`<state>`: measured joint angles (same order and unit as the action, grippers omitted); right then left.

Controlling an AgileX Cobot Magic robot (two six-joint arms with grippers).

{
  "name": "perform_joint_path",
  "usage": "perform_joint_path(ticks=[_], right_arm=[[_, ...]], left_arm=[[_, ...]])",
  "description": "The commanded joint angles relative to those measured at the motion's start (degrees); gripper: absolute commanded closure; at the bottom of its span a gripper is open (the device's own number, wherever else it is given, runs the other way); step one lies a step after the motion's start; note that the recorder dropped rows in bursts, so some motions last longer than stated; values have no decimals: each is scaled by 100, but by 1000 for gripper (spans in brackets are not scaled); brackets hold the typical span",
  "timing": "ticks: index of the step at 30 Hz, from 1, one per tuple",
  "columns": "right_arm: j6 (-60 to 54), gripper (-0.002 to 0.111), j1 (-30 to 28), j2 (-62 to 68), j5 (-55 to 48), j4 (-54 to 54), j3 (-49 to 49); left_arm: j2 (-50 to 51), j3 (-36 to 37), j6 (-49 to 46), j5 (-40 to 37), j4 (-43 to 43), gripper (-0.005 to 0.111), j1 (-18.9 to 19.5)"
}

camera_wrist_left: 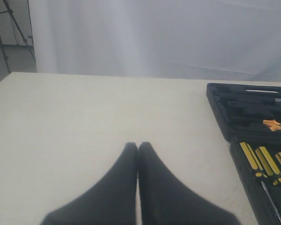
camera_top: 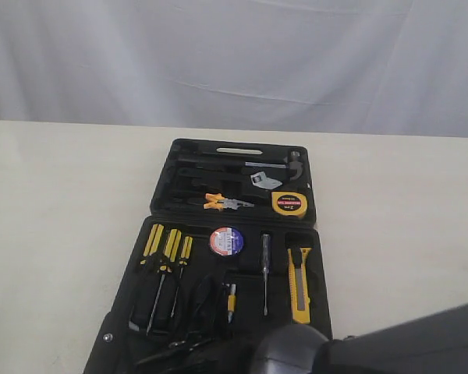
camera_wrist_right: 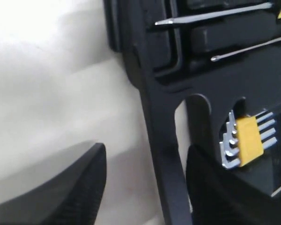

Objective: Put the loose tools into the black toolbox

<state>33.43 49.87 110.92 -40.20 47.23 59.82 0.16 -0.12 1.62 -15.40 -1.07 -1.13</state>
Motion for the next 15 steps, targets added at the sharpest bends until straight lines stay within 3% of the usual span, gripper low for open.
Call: perform_joint_path(ticks=[1,8,15], right_arm=[[122,58,-148,13,118,21,3],[122,61,-242,53,191,63,3],[108,93,-242,215,191,22,10]], left_arm=[[-16,12,15,6,-14,107,-12],[-16,12,15,6,-14,107,-12],[-16,12,15,6,-14,107,-12]])
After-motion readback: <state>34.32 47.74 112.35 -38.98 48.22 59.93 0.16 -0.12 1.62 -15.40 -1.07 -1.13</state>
